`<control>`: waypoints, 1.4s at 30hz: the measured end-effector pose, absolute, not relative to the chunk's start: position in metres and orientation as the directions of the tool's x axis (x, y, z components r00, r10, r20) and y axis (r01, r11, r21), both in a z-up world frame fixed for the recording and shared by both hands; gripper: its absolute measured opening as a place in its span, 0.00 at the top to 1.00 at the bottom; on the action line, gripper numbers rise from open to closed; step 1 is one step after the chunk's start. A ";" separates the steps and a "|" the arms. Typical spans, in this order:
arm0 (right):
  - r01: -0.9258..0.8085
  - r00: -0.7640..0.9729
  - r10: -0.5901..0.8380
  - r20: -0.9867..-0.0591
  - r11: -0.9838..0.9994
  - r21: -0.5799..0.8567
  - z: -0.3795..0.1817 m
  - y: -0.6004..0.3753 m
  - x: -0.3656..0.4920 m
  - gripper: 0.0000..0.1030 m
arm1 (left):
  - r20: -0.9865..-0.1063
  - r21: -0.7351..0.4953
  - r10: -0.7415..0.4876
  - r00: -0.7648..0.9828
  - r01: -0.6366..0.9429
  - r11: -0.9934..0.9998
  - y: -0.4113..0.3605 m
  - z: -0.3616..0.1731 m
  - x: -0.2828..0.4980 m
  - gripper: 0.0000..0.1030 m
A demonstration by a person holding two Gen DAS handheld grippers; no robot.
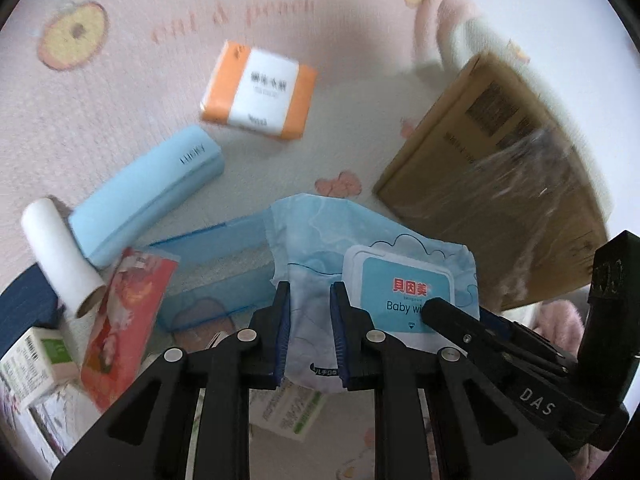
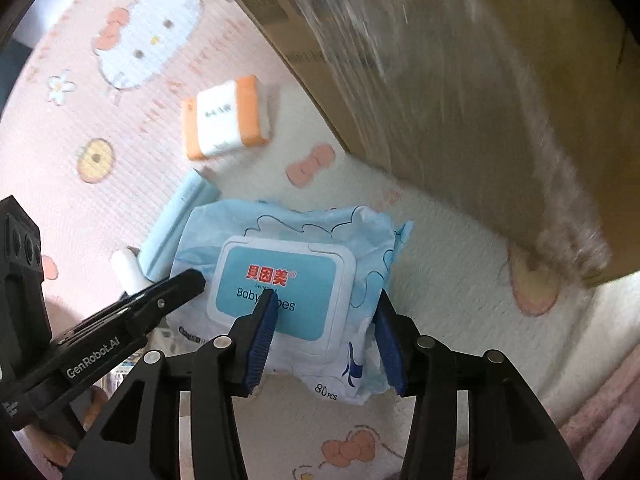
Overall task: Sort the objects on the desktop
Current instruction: 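Close the left gripper on the blue baby wipes pack, then lift and carry the baby wipes with the left gripper over the cardboard box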
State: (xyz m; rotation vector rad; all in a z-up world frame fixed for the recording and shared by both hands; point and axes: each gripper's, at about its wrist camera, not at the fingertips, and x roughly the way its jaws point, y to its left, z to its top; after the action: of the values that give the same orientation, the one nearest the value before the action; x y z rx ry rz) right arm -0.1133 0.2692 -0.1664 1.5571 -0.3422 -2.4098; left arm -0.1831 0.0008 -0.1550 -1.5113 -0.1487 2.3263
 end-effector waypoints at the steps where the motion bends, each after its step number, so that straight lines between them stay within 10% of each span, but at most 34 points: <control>1: 0.098 -0.406 -0.339 -0.849 -0.939 0.329 -0.161 0.268 -0.113 0.56 | -0.855 -0.278 0.351 -0.383 -0.234 -0.932 -0.002 -0.147 -0.180 0.80; 18: 0.223 -0.700 -0.370 -0.611 -0.926 0.306 -0.012 0.283 -0.106 0.60 | -0.653 -0.311 0.466 -0.597 -0.350 -0.884 0.031 0.003 -0.186 0.80; 42: -0.128 -0.728 -0.108 -0.677 -0.949 0.289 0.016 0.437 -0.199 0.69 | -0.726 -0.398 0.590 -0.354 -0.483 -0.780 0.245 -0.031 -0.298 0.80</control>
State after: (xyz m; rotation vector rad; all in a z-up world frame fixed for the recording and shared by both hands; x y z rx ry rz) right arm -0.1991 0.4370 0.0158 1.1631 -0.5049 -2.8861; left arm -0.2982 0.2447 -0.0306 -1.2176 -0.1504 2.1501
